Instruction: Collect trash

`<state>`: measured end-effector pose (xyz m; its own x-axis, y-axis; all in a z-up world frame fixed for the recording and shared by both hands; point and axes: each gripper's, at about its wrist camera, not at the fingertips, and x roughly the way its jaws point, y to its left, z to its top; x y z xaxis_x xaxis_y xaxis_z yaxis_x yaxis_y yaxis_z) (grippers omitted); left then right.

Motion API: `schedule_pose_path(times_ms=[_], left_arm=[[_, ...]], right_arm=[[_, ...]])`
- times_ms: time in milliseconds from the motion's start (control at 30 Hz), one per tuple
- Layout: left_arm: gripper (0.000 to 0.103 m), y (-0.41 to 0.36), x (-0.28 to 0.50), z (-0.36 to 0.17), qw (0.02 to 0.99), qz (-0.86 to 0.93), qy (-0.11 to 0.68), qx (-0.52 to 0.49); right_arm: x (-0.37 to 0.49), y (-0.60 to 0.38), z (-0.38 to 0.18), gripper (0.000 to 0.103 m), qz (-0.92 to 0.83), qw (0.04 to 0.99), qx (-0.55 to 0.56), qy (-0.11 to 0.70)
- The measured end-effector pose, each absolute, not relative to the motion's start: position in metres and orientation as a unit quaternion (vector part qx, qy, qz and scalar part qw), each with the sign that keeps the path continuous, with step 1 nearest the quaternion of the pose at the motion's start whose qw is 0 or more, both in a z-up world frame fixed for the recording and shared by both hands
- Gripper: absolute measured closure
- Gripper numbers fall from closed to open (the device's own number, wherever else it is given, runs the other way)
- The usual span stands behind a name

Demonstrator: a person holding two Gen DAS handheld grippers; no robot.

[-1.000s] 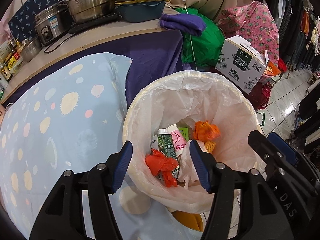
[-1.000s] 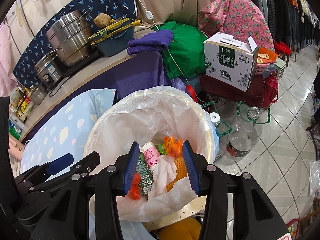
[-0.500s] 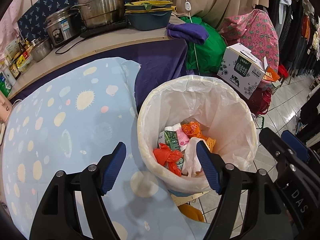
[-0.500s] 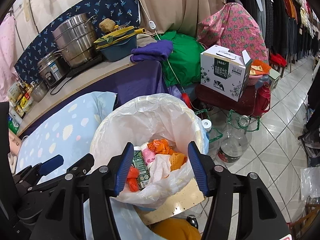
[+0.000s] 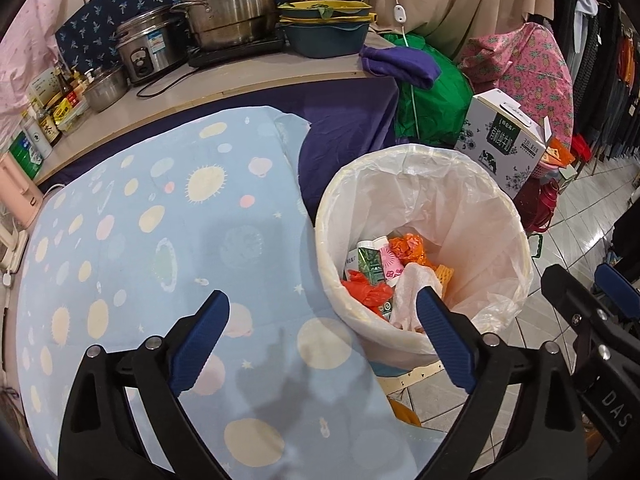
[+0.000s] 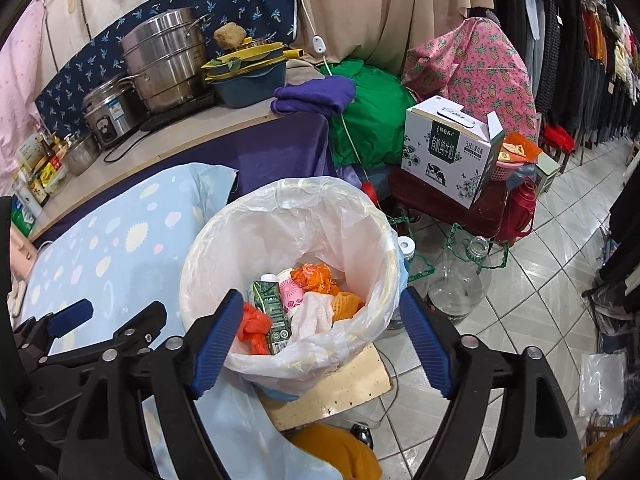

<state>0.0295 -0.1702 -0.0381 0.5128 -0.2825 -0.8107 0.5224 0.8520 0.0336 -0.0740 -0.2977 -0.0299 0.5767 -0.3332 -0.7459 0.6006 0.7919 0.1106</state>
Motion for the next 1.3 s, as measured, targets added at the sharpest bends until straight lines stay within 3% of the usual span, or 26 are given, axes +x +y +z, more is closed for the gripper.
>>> schedule_pose_path(times_ms=[1300], left_arm=[[0.012,-0.138,0.011,-0.038,0.847,-0.207,0.467,0.148]], right_arm=[[-0.078,-0.268,-0.025,0.018,-0.254,0.863,0.124,0.419]])
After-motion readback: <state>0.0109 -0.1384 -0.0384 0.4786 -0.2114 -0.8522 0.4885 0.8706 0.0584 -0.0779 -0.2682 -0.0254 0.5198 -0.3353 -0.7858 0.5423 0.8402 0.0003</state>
